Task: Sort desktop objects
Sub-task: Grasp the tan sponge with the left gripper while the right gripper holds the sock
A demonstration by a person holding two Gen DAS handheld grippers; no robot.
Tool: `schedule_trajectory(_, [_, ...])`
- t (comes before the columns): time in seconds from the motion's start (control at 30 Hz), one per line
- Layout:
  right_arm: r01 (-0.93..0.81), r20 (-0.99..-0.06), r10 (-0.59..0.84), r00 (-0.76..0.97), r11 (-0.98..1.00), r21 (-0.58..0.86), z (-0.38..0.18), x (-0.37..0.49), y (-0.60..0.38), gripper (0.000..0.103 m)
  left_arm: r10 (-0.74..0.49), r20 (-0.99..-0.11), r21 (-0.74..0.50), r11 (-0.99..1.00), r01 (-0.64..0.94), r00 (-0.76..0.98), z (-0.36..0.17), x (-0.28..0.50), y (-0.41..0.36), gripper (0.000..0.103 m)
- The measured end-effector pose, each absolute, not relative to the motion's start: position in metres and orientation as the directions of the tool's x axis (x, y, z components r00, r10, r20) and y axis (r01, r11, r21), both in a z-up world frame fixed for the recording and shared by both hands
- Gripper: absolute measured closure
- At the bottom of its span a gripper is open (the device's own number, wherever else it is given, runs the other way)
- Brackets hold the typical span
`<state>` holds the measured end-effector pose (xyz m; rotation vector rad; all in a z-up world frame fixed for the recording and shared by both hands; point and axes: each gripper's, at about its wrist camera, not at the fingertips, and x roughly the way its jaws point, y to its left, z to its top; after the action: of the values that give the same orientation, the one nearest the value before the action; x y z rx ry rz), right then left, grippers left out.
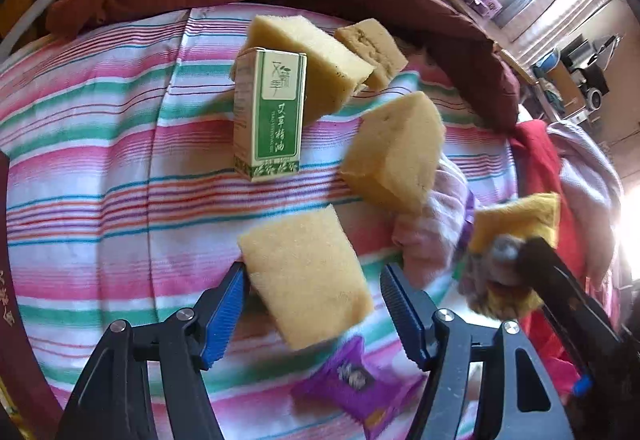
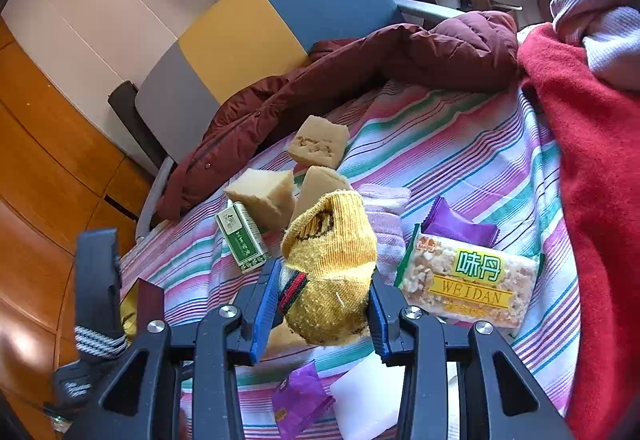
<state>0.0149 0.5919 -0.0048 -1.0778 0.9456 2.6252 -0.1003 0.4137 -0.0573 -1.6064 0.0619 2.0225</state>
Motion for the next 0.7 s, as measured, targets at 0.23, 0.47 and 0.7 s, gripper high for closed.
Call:
schedule_trajectory(0.23, [-0.377, -0.676, -0.068, -0.734, -0.786, 0.489, -0.003, 0.018, 0.597, 0.062, 0.322, -0.92, -0.157, -0.825, -0.543, -0.223, -0.072, -0.09, 0.423, 0.037])
schedule_trajectory(0.47, [-0.305, -0.674, -0.1, -0.732, -0.836, 0.456, -0.001, 0.01, 0.582, 0.062, 0.358, -0.88, -0.116, -0.799, -0.591, -0.312, -0.061, -0.071, 0.396, 0.047])
schedule_trajectory(0.7, [-0.201, -0.672, -0.145, -0.726, -0.89, 0.409, 0.002, 0.005, 0.555, 0.062, 0.37, -0.824, -0.077, -0.824, -0.562, -0.429, -0.025, -0.06, 0.336, 0.047])
